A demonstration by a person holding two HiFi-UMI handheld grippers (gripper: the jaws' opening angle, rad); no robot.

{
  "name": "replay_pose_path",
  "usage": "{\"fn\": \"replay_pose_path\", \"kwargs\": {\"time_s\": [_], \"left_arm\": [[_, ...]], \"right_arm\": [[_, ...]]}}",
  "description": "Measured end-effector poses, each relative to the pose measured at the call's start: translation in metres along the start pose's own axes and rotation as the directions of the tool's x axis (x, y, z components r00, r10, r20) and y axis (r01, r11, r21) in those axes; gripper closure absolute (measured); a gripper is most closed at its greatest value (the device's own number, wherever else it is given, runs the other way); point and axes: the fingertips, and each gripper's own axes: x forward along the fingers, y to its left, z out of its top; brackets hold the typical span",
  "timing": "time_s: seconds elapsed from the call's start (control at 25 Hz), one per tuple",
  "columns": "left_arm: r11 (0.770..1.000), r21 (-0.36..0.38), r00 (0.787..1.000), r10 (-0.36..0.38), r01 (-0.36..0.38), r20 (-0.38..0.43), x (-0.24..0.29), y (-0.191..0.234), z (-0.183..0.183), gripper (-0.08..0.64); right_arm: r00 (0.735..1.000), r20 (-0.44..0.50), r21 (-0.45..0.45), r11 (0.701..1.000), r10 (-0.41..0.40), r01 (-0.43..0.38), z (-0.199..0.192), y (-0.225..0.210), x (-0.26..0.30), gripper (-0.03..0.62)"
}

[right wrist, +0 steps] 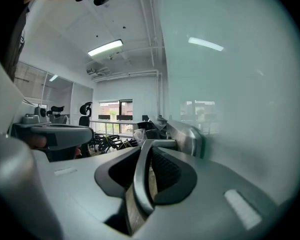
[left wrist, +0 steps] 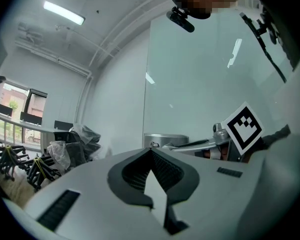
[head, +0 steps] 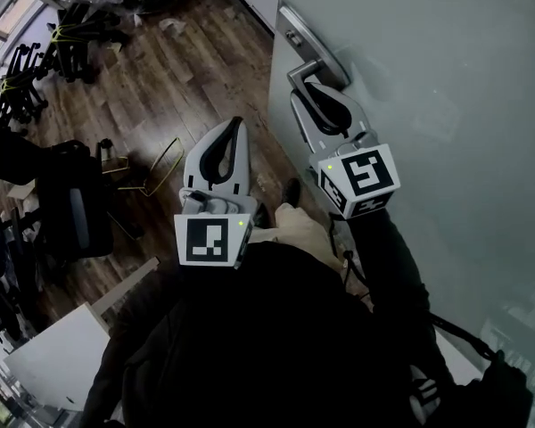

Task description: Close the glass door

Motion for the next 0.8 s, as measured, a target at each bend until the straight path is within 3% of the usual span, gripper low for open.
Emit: {"fn": "replay_pose_path", "kwargs": {"time_s": [0.32, 0.48, 0.8], "left_arm": [[0.995, 0.024, 0.995, 0.093, -0.094, 0.029, -0.080, 0.006, 0.001, 0.563], [0.986, 0.000, 0.984, 0.168, -0.168, 0.060, -0.118, 0.007, 0.009, 0.563], [0.965, -0.008, 0.965, 0.261, -0.260, 0.035, -0.186, -0.004, -0.005, 0.563]], "right_arm": [[0.997, -0.006, -0.025, 0.997, 0.075, -0.075, -0.007, 0.075, -0.010, 0.523], [0.994, -0.014, -0.030, 0.993, 0.113, -0.113, -0.010, 0.107, -0.016, 0.523], [0.982, -0.017, -0.034, 0.981, 0.190, -0.190, -0.012, 0.159, -0.025, 0.523]]}}
